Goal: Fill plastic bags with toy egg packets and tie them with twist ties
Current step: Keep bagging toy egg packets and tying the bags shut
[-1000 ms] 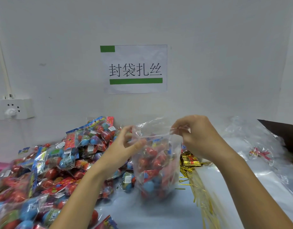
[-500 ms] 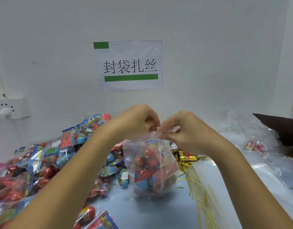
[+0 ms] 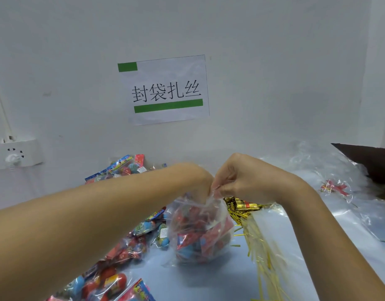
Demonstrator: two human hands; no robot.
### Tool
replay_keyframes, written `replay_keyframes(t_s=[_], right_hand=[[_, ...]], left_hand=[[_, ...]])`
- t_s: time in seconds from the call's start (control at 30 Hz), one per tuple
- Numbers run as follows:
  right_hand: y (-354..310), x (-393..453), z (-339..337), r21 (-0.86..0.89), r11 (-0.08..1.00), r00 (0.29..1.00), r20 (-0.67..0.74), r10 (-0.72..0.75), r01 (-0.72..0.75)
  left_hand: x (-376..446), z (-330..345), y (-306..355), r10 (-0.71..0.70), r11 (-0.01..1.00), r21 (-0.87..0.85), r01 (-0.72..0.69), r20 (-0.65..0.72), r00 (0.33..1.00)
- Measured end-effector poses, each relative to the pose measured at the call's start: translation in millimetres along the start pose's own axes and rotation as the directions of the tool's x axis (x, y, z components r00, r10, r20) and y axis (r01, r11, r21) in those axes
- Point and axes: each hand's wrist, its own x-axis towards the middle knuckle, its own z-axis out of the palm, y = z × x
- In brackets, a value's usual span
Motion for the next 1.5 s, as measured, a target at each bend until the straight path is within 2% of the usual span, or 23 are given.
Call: replay_keyframes(t_s=[0.1,0.27,0.37,0.47,0.57,0.63,0.73,0.8,0.87,0.93,1.03,1.1,1.23,1.37,1.43,1.5], right_hand=[[3,0,0,-0.022,0.999,1.0,0.016,0.025,-0.024],[7,-2,-1,-0.005,0.999,0.998,0.029,0.049,-0.049],[10,-1,-1,-0.007,0.998,0.998,0.024,0.056,-0.056],[10,0,0,-0.004,0.998,0.998,0.017,0.063,-0.063],[8,0,0,0.005,0.998,0.998,0.006,0.066,-0.066],[5,0,0,0.013,0.998,0.998,-0.002,0.064,-0.064],[3,0,0,-0.001,0.999,0.999,0.006,0.047,-0.047],[3,1,0,-0.004,0.999,0.999,0.011,0.05,-0.05],[4,0,0,-0.014,0.998,0.998,0.006,0.058,-0.058],[4,0,0,-0.015,0.998,0.998,0.001,0.064,-0.064],[2,-1,1,-0.005,0.999,0.998,0.023,0.052,-0.052],[1,0,2,-0.012,0.999,0.999,0.03,0.043,-0.043],[-1,1,2,-0.021,0.999,0.999,0.031,0.031,-0.03],[-1,2,1,-0.008,0.999,0.998,0.035,0.045,-0.044],[0,3,3,-0.053,0.997,0.997,0.046,0.054,-0.052],[1,4,5,-0.097,0.993,0.995,0.065,0.075,-0.069]], left_hand=[[7,5,5,0.024,0.999,0.046,-0.023,-0.03,0.999],[16,7,-1,0.071,0.997,-0.039,-0.071,-0.014,0.997],[16,8,-10,0.035,0.996,-0.082,-0.04,-0.065,0.997],[12,3,-17,-0.023,0.976,-0.216,-0.001,-0.111,0.994],[9,-1,-18,-0.116,0.945,-0.326,0.04,-0.217,0.969],[8,1,-17,-0.131,0.936,-0.353,0.01,-0.321,0.938],[5,3,-16,-0.086,0.922,-0.367,-0.126,-0.51,0.856],[1,2,-19,0.018,0.928,-0.291,-0.234,-0.591,0.807],[-3,1,-24,0.145,0.943,-0.181,-0.28,-0.535,0.833],[-7,5,-29,0.232,0.965,-0.03,-0.262,-0.379,0.896],[-9,13,-28,0.208,0.972,0.157,-0.176,-0.217,0.954],[-9,15,-26,0.166,0.975,0.168,-0.142,-0.143,0.976],[-6,15,-20,0.11,0.991,0.076,-0.108,-0.023,0.994],[-4,13,-8,0.056,0.998,0.023,-0.056,-0.019,0.998],[-5,12,2,0.003,1.0,-0.011,-0.003,-0.018,1.0],[-3,13,9,0.01,1.0,-0.005,-0.01,0.002,1.0]])
